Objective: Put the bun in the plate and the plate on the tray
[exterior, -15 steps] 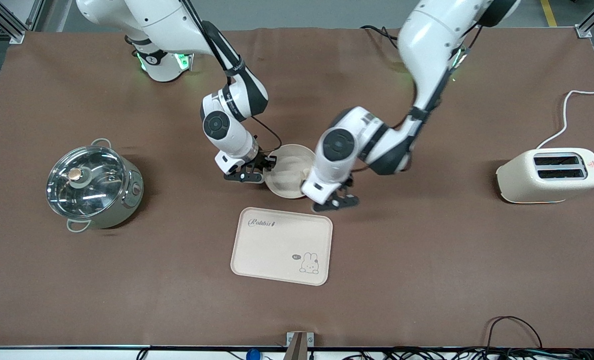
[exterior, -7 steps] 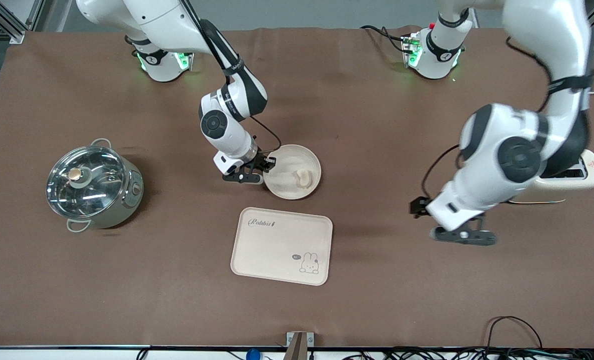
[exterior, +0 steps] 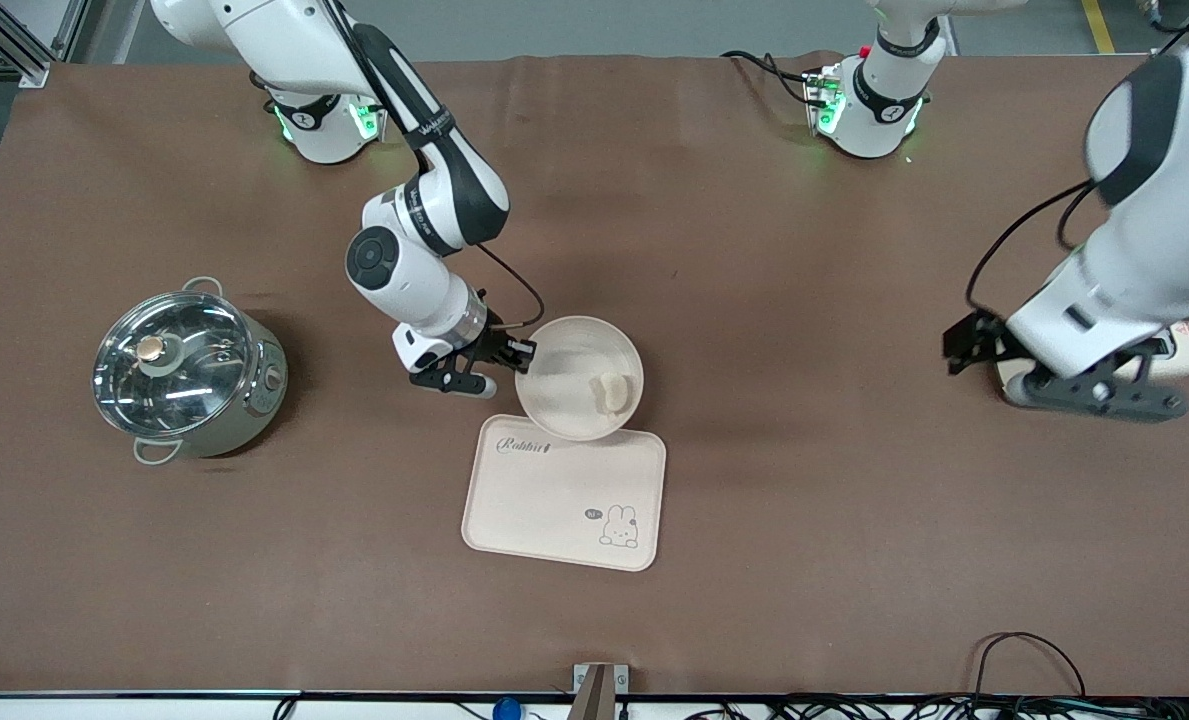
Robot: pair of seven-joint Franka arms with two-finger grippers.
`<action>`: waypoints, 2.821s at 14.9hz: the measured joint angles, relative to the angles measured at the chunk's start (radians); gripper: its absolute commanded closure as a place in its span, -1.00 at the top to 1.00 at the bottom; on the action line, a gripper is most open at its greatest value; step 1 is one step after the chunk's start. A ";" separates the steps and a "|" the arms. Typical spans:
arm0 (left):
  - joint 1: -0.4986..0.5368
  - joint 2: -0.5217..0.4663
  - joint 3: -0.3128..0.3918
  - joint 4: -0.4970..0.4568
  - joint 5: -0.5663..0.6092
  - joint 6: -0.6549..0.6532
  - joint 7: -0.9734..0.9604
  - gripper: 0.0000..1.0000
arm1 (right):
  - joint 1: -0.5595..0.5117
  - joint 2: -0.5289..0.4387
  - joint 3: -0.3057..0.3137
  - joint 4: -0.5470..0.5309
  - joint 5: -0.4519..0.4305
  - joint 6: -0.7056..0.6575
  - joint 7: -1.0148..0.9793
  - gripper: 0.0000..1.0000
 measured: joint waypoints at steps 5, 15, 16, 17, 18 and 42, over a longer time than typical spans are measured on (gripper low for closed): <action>-0.121 -0.163 0.108 -0.055 -0.036 -0.128 -0.051 1.00 | -0.037 0.207 -0.005 0.219 0.015 0.006 -0.014 -0.99; -0.153 -0.168 0.149 -0.069 -0.034 -0.112 -0.068 1.00 | -0.125 0.326 -0.006 0.337 0.017 0.016 -0.088 -0.99; -0.151 -0.167 0.151 -0.066 -0.034 -0.112 -0.067 1.00 | -0.127 0.330 -0.006 0.344 0.017 0.016 -0.088 -0.99; -0.151 -0.166 0.153 -0.063 -0.034 -0.112 -0.067 1.00 | -0.129 0.334 -0.006 0.351 0.017 0.016 -0.088 -0.99; -0.151 -0.166 0.154 -0.056 -0.034 -0.112 -0.067 1.00 | -0.130 0.338 -0.006 0.357 0.017 0.016 -0.088 -0.98; -0.011 -0.150 0.159 -0.048 -0.070 -0.093 -0.018 1.00 | -0.329 -0.042 -0.106 0.426 -0.270 -0.799 -0.194 1.00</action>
